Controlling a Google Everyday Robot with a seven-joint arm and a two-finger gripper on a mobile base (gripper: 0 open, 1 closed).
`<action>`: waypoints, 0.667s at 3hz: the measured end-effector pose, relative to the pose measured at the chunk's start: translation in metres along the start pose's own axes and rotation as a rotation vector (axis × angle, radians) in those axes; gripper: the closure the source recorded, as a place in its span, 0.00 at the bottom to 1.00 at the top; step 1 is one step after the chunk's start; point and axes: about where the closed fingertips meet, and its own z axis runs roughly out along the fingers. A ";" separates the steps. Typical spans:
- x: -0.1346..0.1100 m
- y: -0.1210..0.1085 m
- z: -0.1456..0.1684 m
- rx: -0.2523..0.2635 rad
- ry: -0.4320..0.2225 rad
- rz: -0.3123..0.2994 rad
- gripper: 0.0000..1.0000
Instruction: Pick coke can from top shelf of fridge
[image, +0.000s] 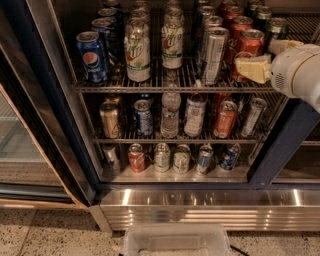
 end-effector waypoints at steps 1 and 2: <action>0.000 0.000 0.000 0.000 0.000 0.000 0.00; 0.000 0.000 0.000 0.000 0.000 0.000 0.00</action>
Offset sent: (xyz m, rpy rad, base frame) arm 0.0000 0.0000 0.0000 0.0000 0.0000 0.0000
